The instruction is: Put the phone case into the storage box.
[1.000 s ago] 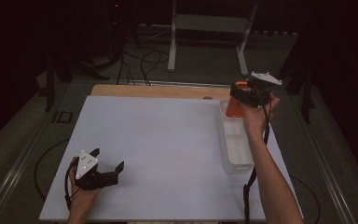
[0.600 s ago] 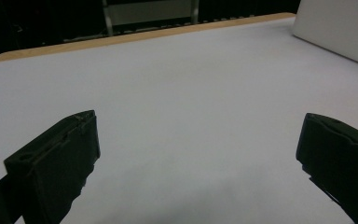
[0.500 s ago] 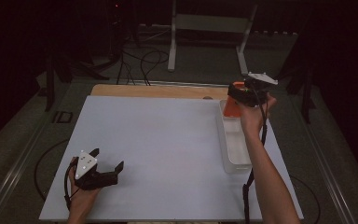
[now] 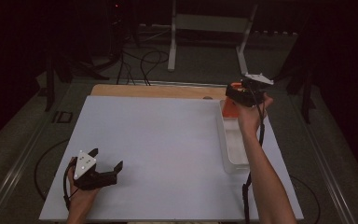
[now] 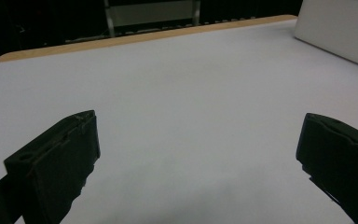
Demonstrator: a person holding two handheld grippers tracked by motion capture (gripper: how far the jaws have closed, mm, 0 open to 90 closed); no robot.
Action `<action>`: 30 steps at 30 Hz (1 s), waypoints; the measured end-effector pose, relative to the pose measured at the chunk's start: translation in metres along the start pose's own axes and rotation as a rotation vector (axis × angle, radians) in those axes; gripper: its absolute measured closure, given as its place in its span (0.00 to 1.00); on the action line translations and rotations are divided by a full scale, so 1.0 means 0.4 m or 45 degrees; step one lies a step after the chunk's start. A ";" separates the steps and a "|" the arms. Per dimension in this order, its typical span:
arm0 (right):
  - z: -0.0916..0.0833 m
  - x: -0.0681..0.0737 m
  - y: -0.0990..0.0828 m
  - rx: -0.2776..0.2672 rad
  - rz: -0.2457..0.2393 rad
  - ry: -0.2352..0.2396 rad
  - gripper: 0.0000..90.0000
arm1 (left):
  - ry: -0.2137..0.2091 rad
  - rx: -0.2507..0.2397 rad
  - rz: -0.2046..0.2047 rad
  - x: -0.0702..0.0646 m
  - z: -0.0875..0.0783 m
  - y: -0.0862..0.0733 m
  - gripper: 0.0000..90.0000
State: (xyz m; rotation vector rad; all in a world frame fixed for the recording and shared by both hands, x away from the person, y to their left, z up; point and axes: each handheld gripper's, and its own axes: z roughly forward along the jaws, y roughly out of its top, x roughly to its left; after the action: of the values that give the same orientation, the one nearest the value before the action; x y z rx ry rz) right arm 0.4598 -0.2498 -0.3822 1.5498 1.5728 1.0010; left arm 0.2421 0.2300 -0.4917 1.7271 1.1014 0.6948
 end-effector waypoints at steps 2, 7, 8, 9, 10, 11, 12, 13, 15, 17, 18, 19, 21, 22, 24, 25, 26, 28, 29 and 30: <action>0.006 0.000 -0.004 0.006 0.006 0.000 0.18 | 0.001 0.001 -0.001 0.001 -0.001 0.000 0.00; 0.019 0.001 -0.012 0.019 0.006 -0.001 0.18 | 0.005 -0.004 -0.008 0.004 -0.001 -0.001 0.00; 0.021 0.001 -0.013 0.020 0.003 0.001 0.18 | 0.005 -0.005 -0.009 0.004 -0.001 -0.001 0.00; 0.023 0.002 -0.014 0.021 0.003 0.002 0.17 | 0.006 -0.004 -0.009 0.005 -0.002 -0.001 0.00; 0.024 0.002 -0.014 0.021 0.000 0.004 0.17 | 0.006 -0.004 -0.009 0.005 -0.002 -0.001 0.00; 0.026 0.002 -0.015 0.018 -0.005 0.003 0.17 | 0.006 -0.004 -0.009 0.005 -0.002 -0.001 0.00; 0.027 0.002 -0.015 0.017 -0.005 0.003 0.17 | 0.006 -0.003 -0.008 0.005 -0.002 -0.001 0.00; 0.028 0.001 -0.015 0.017 -0.003 0.006 0.17 | 0.004 -0.002 -0.007 0.005 -0.001 -0.002 0.00; 0.031 0.000 -0.016 0.020 -0.003 0.005 0.17 | 0.005 0.002 -0.002 0.004 -0.001 -0.002 0.00; 0.034 -0.002 -0.018 0.024 -0.001 0.003 0.17 | 0.005 0.001 -0.002 0.003 -0.001 -0.001 0.00; 0.036 -0.003 -0.020 0.026 0.004 0.005 0.17 | 0.005 0.002 -0.001 0.003 -0.001 -0.001 0.00; 0.038 -0.004 -0.021 0.027 0.006 0.004 0.17 | 0.005 0.001 0.000 0.003 0.000 -0.002 0.00; 0.042 -0.005 -0.024 0.034 0.011 0.003 0.17 | 0.005 0.001 0.000 0.002 0.000 -0.002 0.00; 0.045 -0.005 -0.025 0.037 0.012 0.003 0.17 | 0.005 0.001 0.001 0.002 0.000 -0.002 0.00; 0.049 -0.006 -0.027 0.040 0.016 0.003 0.17 | 0.007 0.003 0.008 0.001 0.001 -0.002 0.00; 0.050 -0.006 -0.027 0.040 0.015 0.004 0.17 | 0.005 0.005 0.010 0.001 0.001 -0.002 0.00; 0.052 -0.005 -0.028 0.041 0.013 0.003 0.17 | 0.005 0.007 0.013 0.001 0.001 -0.002 0.00; 0.054 -0.003 -0.029 0.045 0.014 0.000 0.17 | 0.006 0.007 0.013 0.000 0.001 -0.002 0.00; 0.056 -0.003 -0.030 0.047 0.014 0.002 0.17 | 0.005 0.008 0.014 0.000 0.001 -0.002 0.00; 0.058 -0.002 -0.031 0.048 0.007 -0.001 0.17 | 0.006 0.008 0.015 0.000 0.001 -0.002 0.00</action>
State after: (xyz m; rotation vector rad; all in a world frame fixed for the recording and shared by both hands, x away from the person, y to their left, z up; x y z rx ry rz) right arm 0.4749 -0.2494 -0.4037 1.5811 1.5960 0.9784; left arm 0.2422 0.2299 -0.4926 1.7392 1.0983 0.7036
